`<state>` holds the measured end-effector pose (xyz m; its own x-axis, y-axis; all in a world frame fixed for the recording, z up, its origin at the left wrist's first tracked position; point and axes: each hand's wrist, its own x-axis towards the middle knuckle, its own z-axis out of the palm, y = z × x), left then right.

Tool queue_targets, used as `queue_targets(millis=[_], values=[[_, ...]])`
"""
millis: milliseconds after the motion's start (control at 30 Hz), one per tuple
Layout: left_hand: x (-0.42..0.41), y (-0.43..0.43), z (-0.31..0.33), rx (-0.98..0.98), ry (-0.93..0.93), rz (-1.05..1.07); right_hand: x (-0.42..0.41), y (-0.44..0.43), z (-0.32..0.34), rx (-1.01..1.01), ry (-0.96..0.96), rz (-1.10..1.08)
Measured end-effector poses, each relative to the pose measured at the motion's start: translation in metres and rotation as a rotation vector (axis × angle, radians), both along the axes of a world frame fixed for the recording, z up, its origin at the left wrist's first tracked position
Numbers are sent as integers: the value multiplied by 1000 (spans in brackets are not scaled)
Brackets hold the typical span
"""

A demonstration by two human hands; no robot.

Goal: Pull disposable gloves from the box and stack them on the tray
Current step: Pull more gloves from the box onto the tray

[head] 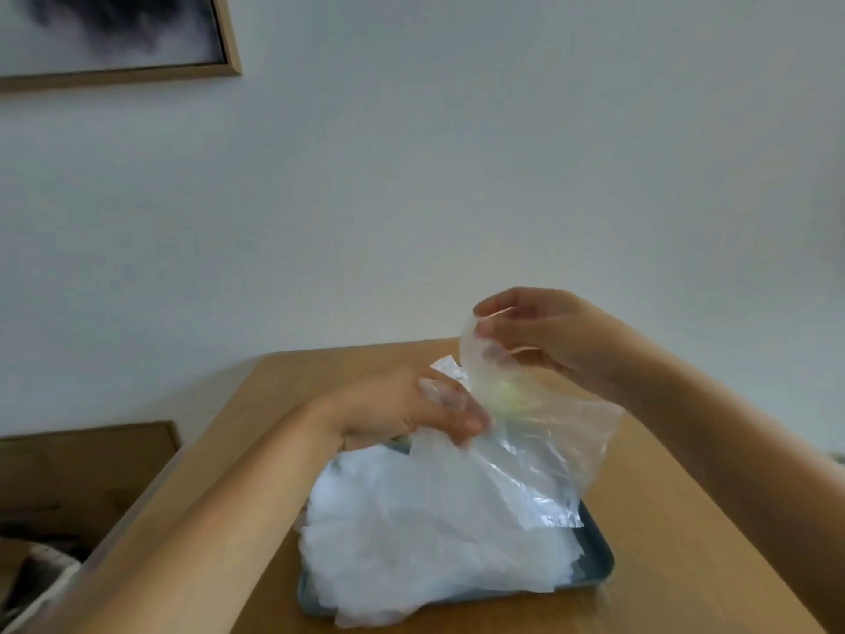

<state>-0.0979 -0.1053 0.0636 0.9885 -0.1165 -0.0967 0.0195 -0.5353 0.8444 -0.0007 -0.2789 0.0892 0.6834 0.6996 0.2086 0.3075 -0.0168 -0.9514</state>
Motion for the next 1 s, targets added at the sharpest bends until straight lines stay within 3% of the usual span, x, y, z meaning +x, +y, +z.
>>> queue_targets(millis=[67,167,300,467,667,800,900,1000], values=[[-4,3,-12,-251,0,70,3,-4,-13,156,258,-48],[-7,11,-24,-504,-9,153,6,-15,-37,26,422,50],[-14,18,-33,-617,27,220,-1,-16,-59,-71,379,120],[-24,28,-33,-678,153,268,-5,0,-74,-153,161,-48],[-30,50,-41,-463,305,420,7,6,-98,-368,-62,-133],[-32,66,-51,-325,276,553,13,5,-107,-442,-166,-145],[-34,77,-55,63,192,691,14,3,-115,-456,-220,-131],[-39,75,-54,580,-70,852,14,2,-119,-470,-264,-96]])
